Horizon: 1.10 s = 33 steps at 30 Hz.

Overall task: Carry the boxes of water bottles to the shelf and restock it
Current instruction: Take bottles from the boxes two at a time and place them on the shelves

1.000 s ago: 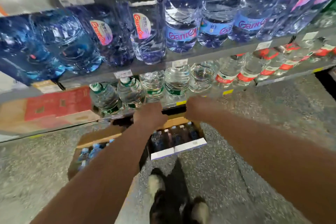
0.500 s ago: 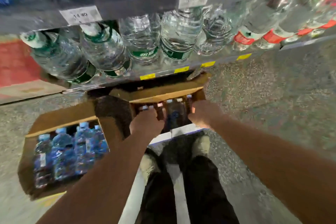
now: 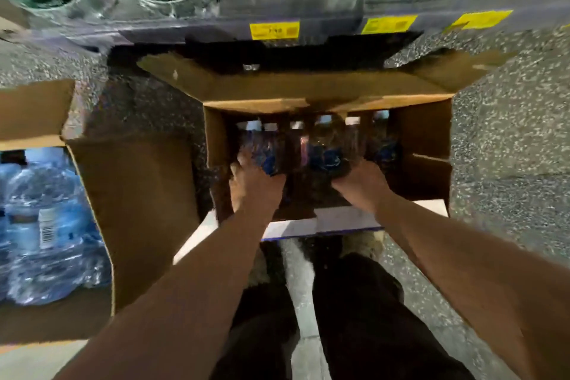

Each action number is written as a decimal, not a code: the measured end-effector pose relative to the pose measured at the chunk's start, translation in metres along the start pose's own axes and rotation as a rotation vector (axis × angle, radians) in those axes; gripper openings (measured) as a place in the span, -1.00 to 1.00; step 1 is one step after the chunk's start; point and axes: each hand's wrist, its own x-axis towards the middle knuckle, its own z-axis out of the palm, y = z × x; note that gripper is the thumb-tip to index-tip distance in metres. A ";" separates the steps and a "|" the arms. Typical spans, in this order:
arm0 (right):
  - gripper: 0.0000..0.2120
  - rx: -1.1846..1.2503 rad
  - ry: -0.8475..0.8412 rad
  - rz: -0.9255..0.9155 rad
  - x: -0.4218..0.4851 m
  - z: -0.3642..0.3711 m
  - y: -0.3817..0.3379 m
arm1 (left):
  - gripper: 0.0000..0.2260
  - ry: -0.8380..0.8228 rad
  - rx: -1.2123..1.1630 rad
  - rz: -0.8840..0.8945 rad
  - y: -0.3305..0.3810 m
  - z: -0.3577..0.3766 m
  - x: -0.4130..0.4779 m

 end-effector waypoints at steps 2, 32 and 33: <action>-0.72 0.043 -0.012 0.042 0.018 0.013 0.005 | -0.21 -0.005 -0.008 -0.062 -0.003 0.013 0.013; -0.06 0.513 0.200 0.304 0.062 0.065 -0.006 | -0.16 0.007 -0.238 -0.155 -0.021 0.040 0.057; -0.06 0.591 0.178 0.324 0.058 0.061 -0.008 | -0.15 0.008 -0.231 -0.141 -0.020 0.037 0.054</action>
